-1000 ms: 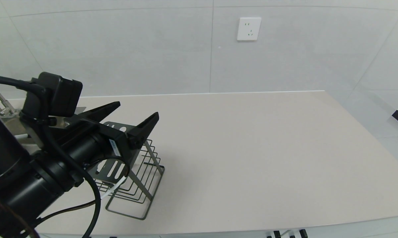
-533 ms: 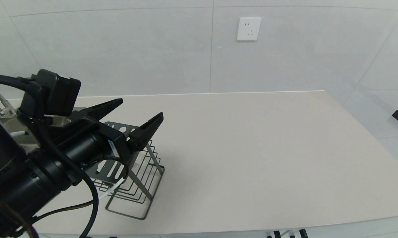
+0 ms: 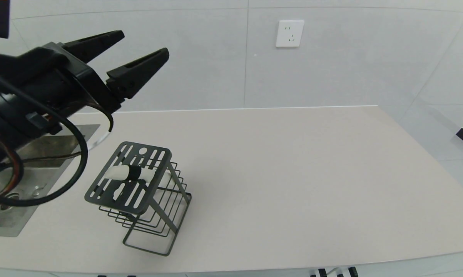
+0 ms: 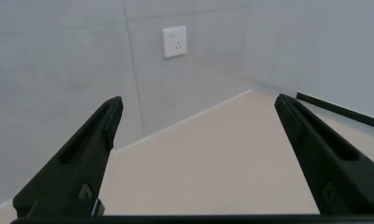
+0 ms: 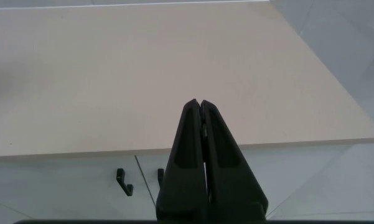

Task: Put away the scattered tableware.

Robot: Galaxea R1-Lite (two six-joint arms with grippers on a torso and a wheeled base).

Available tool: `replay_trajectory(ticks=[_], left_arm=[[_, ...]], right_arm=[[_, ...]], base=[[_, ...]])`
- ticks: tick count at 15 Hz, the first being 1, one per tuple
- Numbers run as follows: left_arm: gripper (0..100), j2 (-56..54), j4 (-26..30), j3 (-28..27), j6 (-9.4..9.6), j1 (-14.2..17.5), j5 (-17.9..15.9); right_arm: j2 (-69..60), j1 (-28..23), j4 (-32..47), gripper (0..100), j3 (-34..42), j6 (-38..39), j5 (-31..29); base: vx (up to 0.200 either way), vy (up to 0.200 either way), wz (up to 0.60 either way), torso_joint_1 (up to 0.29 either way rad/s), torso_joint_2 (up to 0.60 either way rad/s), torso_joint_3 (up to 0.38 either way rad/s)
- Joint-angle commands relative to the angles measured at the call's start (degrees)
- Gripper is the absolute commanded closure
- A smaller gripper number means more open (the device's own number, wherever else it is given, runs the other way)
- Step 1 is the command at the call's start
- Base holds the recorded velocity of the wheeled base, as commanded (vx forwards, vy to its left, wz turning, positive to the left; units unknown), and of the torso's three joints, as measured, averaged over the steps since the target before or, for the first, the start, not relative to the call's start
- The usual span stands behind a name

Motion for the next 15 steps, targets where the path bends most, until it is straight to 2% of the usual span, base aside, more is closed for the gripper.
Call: replay_trajectory(ticks=[1, 3, 5, 6, 7, 8, 9, 10, 12, 13, 14, 15], left_arm=[[0, 0.6, -0.5, -1.4, -2.16, 5.7, -2.6], [0, -2.3, -2.7, -0.2, -3.92, 7.4, -1.8], [0, -5.5, -3.1, 2.0, -2.43, 8.8, 0.5], [0, -10.2, -2.9, 5.5, 0.74, 8.7, 2.2], [0, -13.6, -2.7, 8.0, 2.85, 8.7, 2.2], [0, -17.7, -2.3, 10.9, 4.6, 8.7, 2.2], [0, -21.1, -2.4, 13.7, 5.31, 9.2, 2.4], [0, -24.9, -2.3, 16.7, 5.31, 10.9, 2.7], [0, -33.5, -2.1, 22.5, 4.52, 18.6, 3.1], [0, -36.7, -2.1, 24.7, 4.52, 20.3, 3.0], [0, -41.4, -2.0, 29.5, 4.52, 21.8, 3.0], [0, -47.3, -1.7, 35.9, 4.6, 25.5, 2.7]], right_arm=[[0.1, 0.0, 0.0, 100, 0.0, 0.0, 0.0], [0.1, 0.0, 0.0, 100, 0.0, 0.0, 0.0], [0.1, 0.0, 0.0, 100, 0.0, 0.0, 0.0], [0.1, 0.0, 0.0, 100, 0.0, 0.0, 0.0], [0.1, 0.0, 0.0, 100, 0.0, 0.0, 0.0], [0.1, 0.0, 0.0, 100, 0.0, 0.0, 0.0], [0.1, 0.0, 0.0, 100, 0.0, 0.0, 0.0], [0.1, 0.0, 0.0, 100, 0.0, 0.0, 0.0], [0.1, 0.0, 0.0, 100, 0.0, 0.0, 0.0], [0.1, 0.0, 0.0, 100, 0.0, 0.0, 0.0], [0.1, 0.0, 0.0, 100, 0.0, 0.0, 0.0], [0.1, 0.0, 0.0, 100, 0.0, 0.0, 0.0]], base=[[0.0, 0.0, 0.0, 0.0, 0.0, 0.0], [0.0, 0.0, 0.0, 0.0, 0.0, 0.0], [0.0, 0.0, 0.0, 0.0, 0.0, 0.0], [0.0, 0.0, 0.0, 0.0, 0.0, 0.0], [0.0, 0.0, 0.0, 0.0, 0.0, 0.0], [0.0, 0.0, 0.0, 0.0, 0.0, 0.0], [0.0, 0.0, 0.0, 0.0, 0.0, 0.0], [0.0, 0.0, 0.0, 0.0, 0.0, 0.0], [0.0, 0.0, 0.0, 0.0, 0.0, 0.0], [0.0, 0.0, 0.0, 0.0, 0.0, 0.0], [0.0, 0.0, 0.0, 0.0, 0.0, 0.0], [0.0, 0.0, 0.0, 0.0, 0.0, 0.0]])
